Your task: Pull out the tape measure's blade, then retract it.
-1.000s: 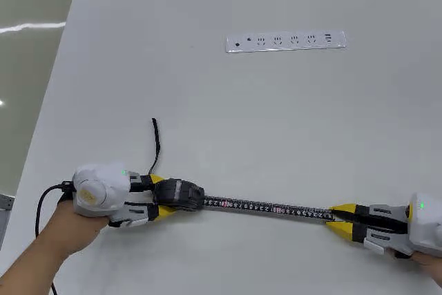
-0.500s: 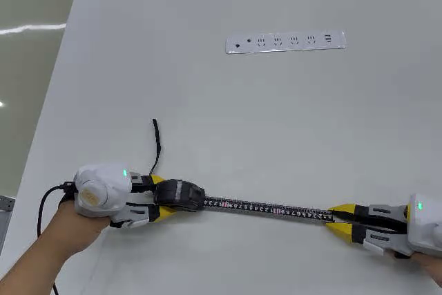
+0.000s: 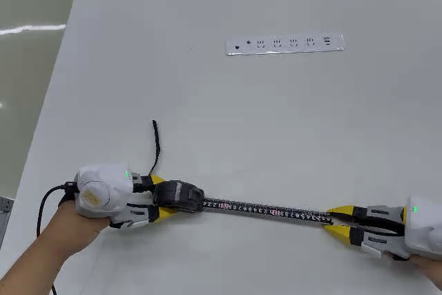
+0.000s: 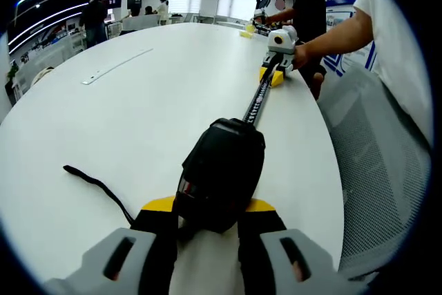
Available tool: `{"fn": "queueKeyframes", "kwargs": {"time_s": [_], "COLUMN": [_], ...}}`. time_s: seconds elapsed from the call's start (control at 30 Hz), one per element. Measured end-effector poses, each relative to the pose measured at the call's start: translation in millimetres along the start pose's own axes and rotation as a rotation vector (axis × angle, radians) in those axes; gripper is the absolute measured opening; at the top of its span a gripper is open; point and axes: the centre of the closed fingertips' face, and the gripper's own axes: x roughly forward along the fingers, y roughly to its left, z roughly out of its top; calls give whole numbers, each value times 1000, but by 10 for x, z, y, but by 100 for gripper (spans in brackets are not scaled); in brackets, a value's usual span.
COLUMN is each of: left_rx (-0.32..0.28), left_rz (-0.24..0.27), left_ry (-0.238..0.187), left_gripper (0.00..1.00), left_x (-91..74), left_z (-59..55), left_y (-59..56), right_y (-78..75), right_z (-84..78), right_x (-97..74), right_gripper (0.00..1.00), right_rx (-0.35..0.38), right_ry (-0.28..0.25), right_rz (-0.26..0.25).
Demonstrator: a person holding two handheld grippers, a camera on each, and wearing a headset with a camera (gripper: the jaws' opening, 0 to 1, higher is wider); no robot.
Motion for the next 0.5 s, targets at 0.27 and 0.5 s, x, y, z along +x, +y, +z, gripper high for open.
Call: {"fn": "queueKeyframes", "kwargs": {"time_s": [0.27, 0.5], "left_rx": [-19, -24], "left_rz": [20, 23], "left_ry": [-29, -27], "left_gripper": [40, 44], "left_x": [-4, 9], "left_z": [65, 95], "left_y": [16, 6], "right_y": [48, 70], "right_z": [18, 4], "right_x": [54, 52], "right_gripper": [18, 25], "right_rx": [11, 30], "right_ry": [2, -5], "right_rz": [3, 2]}}
